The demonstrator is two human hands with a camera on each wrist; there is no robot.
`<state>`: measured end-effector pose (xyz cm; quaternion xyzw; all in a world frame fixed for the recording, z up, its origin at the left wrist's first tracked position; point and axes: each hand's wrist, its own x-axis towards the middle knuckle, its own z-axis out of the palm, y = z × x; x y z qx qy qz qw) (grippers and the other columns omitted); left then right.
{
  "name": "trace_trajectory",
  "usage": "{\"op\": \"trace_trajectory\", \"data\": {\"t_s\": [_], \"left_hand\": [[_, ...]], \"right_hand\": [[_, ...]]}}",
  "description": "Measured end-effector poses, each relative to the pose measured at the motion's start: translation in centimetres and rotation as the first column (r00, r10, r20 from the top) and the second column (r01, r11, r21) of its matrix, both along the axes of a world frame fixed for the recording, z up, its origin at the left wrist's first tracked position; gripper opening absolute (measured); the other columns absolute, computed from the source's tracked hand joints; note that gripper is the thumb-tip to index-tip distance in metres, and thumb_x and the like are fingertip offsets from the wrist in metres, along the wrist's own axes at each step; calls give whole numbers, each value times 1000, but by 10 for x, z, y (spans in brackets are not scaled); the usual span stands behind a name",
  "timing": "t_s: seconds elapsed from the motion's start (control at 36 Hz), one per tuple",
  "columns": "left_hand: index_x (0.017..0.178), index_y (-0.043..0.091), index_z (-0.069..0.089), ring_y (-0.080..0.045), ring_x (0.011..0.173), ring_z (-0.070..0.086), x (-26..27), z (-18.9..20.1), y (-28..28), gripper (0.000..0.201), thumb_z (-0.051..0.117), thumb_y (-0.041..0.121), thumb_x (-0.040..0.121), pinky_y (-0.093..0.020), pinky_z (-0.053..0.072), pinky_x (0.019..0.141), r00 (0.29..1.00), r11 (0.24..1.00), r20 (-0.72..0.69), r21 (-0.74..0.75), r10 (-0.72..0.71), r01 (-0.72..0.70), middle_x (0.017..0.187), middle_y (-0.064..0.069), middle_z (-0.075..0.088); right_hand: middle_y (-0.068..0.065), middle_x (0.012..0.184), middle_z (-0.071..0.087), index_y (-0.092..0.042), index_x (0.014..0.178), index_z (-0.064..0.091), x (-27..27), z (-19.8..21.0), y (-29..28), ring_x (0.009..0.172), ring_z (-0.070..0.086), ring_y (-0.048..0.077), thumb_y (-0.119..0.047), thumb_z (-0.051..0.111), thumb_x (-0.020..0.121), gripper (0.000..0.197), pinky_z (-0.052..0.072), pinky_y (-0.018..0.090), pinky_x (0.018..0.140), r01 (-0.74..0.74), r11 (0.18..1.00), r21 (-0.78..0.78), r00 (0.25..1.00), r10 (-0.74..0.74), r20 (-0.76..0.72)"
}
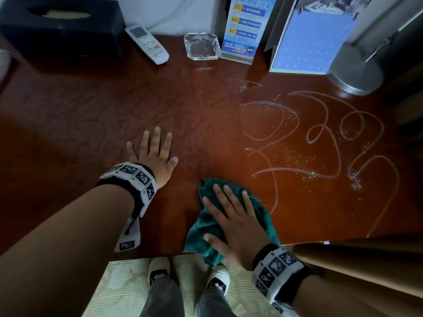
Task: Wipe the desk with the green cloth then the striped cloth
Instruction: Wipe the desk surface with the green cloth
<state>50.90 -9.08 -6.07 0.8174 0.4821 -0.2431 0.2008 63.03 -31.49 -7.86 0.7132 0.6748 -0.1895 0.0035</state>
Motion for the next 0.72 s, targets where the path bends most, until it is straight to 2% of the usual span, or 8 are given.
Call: {"op": "trace_trajectory", "data": {"t_s": [0.14,0.25,0.33,0.44,0.58,0.64,0.72], "left_hand": [[143,31,-27,-21,138,-32,1,2,-1,59,5,50,98,-55,-14,112,1000,1000,-3,1,2,-2,148,3,-39],[143,30,-29,-22,139,-32,1,2,0,59,4,50,98,-55,-13,112,1000,1000,-16,1,-2,2,147,3,-41],[143,31,-28,-22,139,-30,1,2,-1,59,4,50,98,-55,-12,113,1000,1000,-6,9,0,0,148,3,-39],[143,30,-28,-22,139,-30,1,2,-1,59,4,50,98,-55,-12,113,1000,1000,-7,10,-9,9,148,3,-39],[143,31,-28,-22,139,-30,1,2,0,59,5,50,98,-55,-13,112,1000,1000,-10,10,-11,11,149,3,-38],[142,31,-29,-22,139,-32,1,1,1,59,4,50,98,-54,-13,112,1000,1000,-22,6,-17,17,147,3,-40],[142,31,-30,-22,138,-33,2,0,1,59,4,50,98,-54,-14,111,999,1000,-35,8,-22,22,146,3,-42]], "right_hand": [[-2,161,-2,-33,152,6,26,0,-4,147,-6,18,-63,26,94,68,1,51,113,-124,992,-34,992,124,8],[0,161,4,-31,152,12,40,4,-3,148,-2,19,-63,26,95,67,2,49,113,-188,979,-75,982,190,20],[-2,161,-3,-32,152,8,45,6,-2,147,-10,17,-63,26,95,68,-4,48,114,-209,974,-88,978,209,-1],[-1,158,-22,-36,151,-3,35,16,-5,143,-25,18,-64,25,93,70,-13,48,114,-71,996,-57,997,68,-40],[-10,146,-45,-53,140,-17,15,33,-5,133,-42,13,-74,-4,78,66,-25,52,108,230,960,-160,973,-233,1],[-10,146,-45,-55,139,-19,10,31,-5,133,-43,14,-75,-8,76,67,-29,52,106,262,948,-182,964,-265,9],[-7,151,-37,-55,139,-21,7,18,-9,136,-39,16,-77,-3,79,66,-29,54,105,275,947,-168,961,-277,12]]}}
